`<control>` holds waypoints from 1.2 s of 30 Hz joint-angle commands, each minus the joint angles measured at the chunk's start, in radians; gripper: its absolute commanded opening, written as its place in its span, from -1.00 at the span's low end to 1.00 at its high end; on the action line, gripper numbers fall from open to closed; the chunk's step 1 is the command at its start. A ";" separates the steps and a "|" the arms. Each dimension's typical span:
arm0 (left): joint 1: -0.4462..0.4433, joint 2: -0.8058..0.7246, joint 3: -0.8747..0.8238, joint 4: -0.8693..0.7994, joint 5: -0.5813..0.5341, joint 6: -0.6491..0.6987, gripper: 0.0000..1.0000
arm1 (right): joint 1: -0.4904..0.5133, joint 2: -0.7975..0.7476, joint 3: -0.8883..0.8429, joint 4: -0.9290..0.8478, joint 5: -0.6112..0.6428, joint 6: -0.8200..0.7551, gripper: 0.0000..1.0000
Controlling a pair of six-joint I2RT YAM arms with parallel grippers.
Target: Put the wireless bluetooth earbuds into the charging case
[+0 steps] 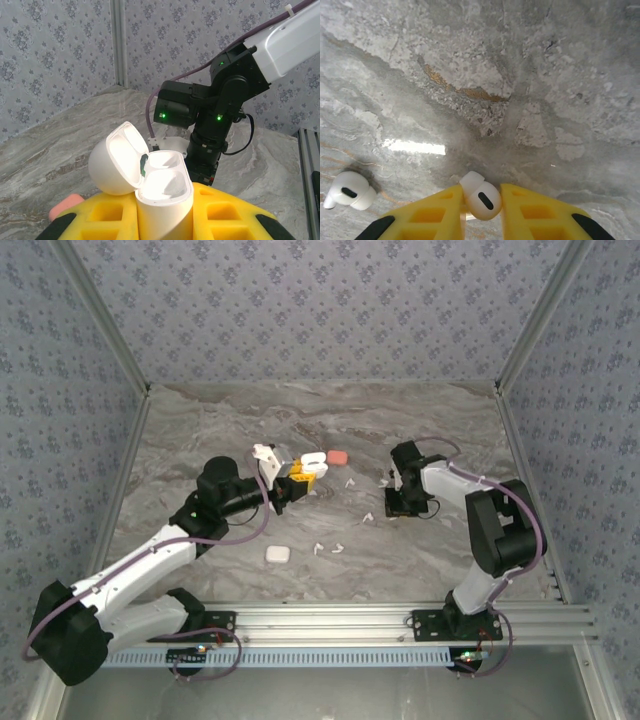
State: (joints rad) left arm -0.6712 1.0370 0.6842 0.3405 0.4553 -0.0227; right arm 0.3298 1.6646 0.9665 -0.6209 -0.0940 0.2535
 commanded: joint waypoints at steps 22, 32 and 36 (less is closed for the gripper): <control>-0.010 0.152 0.029 0.238 0.142 -0.191 -1.00 | 0.226 -0.682 0.041 0.260 -0.012 -0.438 -0.49; -0.024 0.215 0.085 0.211 0.200 -0.208 -1.00 | 0.356 -0.664 0.095 0.330 0.017 -0.572 -0.48; -0.024 0.218 0.088 0.209 0.212 -0.208 -1.00 | 0.370 -0.639 0.110 0.331 0.017 -0.593 -0.48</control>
State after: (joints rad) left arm -0.6899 1.2514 0.7403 0.5247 0.6289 -0.2222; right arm 0.6865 1.0103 1.0374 -0.3191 -0.0822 -0.2909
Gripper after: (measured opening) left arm 0.212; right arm 0.260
